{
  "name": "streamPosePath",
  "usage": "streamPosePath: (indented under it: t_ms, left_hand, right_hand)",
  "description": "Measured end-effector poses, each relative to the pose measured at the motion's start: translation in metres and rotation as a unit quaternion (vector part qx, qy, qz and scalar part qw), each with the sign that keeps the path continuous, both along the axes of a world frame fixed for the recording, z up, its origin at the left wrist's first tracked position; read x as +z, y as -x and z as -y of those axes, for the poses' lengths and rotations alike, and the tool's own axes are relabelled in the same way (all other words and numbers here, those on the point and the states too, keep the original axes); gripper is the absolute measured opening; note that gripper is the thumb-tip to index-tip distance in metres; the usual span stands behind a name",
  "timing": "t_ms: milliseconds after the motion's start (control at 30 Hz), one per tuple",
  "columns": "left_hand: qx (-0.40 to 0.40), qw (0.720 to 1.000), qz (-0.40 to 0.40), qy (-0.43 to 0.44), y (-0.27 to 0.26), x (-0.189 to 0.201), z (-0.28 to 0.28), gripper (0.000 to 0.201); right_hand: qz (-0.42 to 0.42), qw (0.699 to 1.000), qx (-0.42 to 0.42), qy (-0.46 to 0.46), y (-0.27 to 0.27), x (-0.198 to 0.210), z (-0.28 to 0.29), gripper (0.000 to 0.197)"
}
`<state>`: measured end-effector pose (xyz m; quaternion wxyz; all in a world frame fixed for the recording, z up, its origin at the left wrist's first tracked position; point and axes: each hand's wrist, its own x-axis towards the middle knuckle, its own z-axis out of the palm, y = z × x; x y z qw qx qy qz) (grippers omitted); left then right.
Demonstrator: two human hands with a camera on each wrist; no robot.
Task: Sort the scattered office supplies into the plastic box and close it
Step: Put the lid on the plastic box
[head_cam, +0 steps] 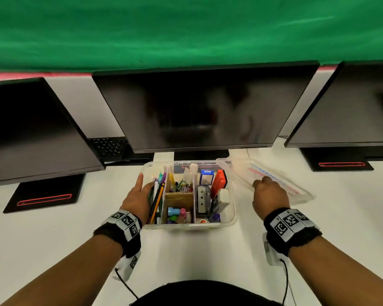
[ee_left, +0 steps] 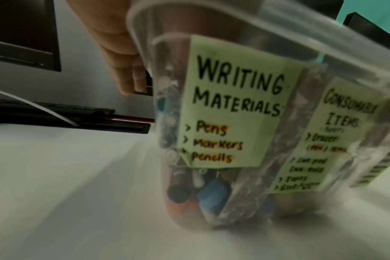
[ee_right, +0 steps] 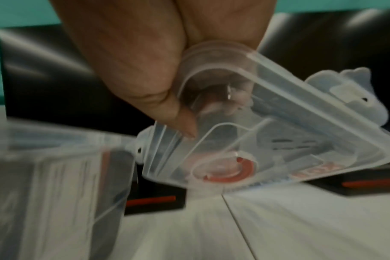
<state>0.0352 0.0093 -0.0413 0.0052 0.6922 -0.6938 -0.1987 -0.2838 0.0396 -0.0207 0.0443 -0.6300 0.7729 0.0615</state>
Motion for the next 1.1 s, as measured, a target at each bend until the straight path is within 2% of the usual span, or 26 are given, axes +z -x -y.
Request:
streamPosePath:
  t_ms: [100, 167, 233, 333, 400, 533, 600, 633, 700, 767, 800, 900, 1000, 1100]
  left_hand:
    - [0.000, 1.000, -0.009, 0.003, -0.016, 0.000, -0.009, 0.078]
    - [-0.002, 1.000, -0.016, 0.004, -0.027, 0.000, -0.016, 0.077]
    - [-0.004, 0.999, -0.037, 0.009, -0.037, 0.002, -0.019, 0.077]
    - [-0.005, 0.994, -0.106, 0.023, -0.047, 0.009, -0.021, 0.071]
    - [0.000, 0.987, -0.155, 0.032, -0.051, 0.021, -0.016, 0.068]
    - [0.020, 0.964, -0.262, 0.040, -0.057, 0.058, 0.002, 0.088]
    - [0.026, 0.944, -0.325, 0.045, -0.061, 0.076, 0.010, 0.090]
    - [0.023, 0.933, -0.357, 0.046, -0.063, 0.083, 0.012, 0.084]
    - [0.004, 0.909, -0.415, 0.032, -0.066, 0.090, 0.016, 0.055]
    - [0.004, 0.885, -0.466, -0.009, -0.067, 0.094, 0.014, 0.025]
    - [0.015, 0.873, -0.486, -0.027, -0.068, 0.092, 0.013, 0.016]
    - [0.058, 0.863, -0.498, -0.061, -0.069, 0.084, 0.006, 0.015]
    - [0.089, 0.866, -0.483, -0.090, -0.073, 0.070, 0.003, 0.017]
    - [0.113, 0.874, -0.460, -0.108, -0.078, 0.057, 0.004, 0.017]
  right_hand:
    - [0.000, 0.999, -0.017, 0.034, -0.009, 0.028, -0.004, 0.031]
    - [0.025, 0.997, -0.039, 0.062, -0.017, 0.051, -0.009, 0.029]
    - [0.050, 0.995, -0.028, 0.083, -0.024, 0.079, -0.013, 0.032]
    - [0.090, 0.986, 0.052, 0.127, -0.034, 0.125, -0.023, 0.036]
    - [0.120, 0.972, 0.114, 0.167, -0.043, 0.157, -0.031, 0.031]
    - [0.225, 0.935, 0.188, 0.200, -0.064, 0.192, -0.038, 0.020]
    - [0.271, 0.921, 0.196, 0.197, -0.071, 0.192, -0.036, 0.016]
    - [0.295, 0.914, 0.195, 0.200, -0.075, 0.191, -0.033, 0.014]
    - [0.357, 0.893, 0.178, 0.208, -0.079, 0.187, -0.027, 0.013]
    - [0.433, 0.864, 0.128, 0.224, -0.081, 0.177, -0.017, 0.012]
    - [0.460, 0.850, 0.093, 0.238, -0.080, 0.170, -0.010, 0.009]
    - [0.467, 0.846, -0.010, 0.258, -0.072, 0.135, 0.013, 0.017]
    - [0.469, 0.867, -0.088, 0.147, -0.066, 0.097, 0.022, 0.022]
    - [0.487, 0.860, -0.147, -0.031, -0.066, 0.066, 0.014, 0.039]
